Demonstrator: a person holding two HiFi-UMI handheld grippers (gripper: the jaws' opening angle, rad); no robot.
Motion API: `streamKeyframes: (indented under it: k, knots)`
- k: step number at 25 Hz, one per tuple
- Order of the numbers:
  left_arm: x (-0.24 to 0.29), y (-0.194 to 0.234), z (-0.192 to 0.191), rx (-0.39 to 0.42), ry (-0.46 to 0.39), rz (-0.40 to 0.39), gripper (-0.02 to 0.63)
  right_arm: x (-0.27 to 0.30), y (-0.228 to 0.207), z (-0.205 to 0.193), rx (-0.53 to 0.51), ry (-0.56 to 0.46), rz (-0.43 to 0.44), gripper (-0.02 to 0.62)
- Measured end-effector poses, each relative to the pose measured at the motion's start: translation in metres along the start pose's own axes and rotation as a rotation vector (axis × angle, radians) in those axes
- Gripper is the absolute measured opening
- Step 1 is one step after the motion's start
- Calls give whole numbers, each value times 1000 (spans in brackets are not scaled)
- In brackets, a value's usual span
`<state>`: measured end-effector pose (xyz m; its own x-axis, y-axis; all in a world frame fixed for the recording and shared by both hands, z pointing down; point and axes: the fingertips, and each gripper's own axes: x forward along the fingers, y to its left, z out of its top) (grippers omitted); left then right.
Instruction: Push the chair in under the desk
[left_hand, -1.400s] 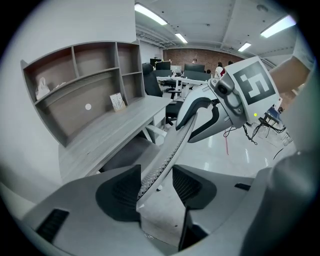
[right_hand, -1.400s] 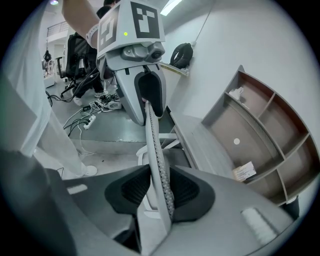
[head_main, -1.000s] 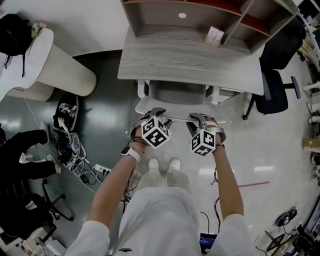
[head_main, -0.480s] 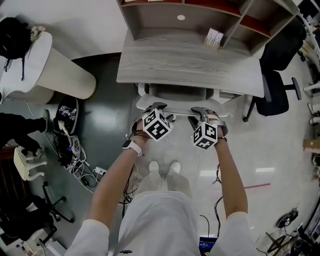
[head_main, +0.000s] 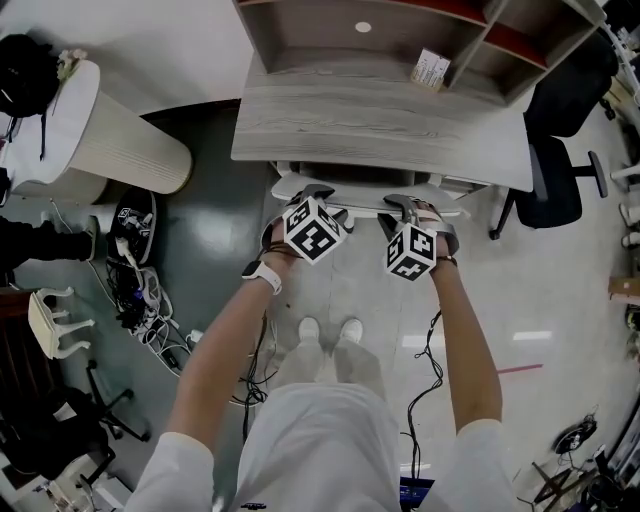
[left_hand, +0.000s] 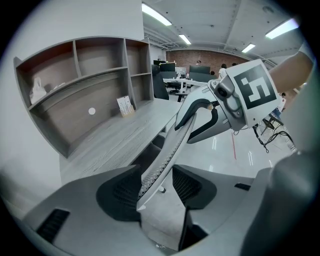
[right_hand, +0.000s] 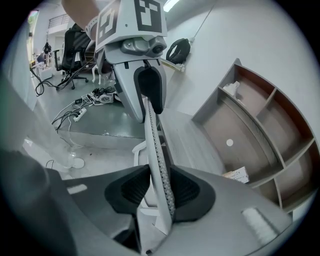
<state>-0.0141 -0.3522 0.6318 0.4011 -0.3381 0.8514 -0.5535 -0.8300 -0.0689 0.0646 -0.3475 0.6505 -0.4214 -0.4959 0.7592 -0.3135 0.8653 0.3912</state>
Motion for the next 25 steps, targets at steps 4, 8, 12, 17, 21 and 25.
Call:
streamKeyframes:
  k: [4,8,12,17,21,25]
  knots:
    - [0,7,1,6,4,-7,198,4,-3,3,-11,-1,0,133]
    - [1,7,0,11,-6,1,198,5,-3,3,-21,-3,-11,132]
    - [0,5,-1,7,-8,-1,198,5,-3,2,-8,8,-48,143]
    - [1,6,0,13,-9,8,198,9,-5,0,-34,44,-112,156]
    - [-5,7,-1,62,-14,37,193,1,-2,8,32,2,-103,163]
    - [-18,6,0,65,-70,75,175,-16,-2,18,35,-38,-144,161]
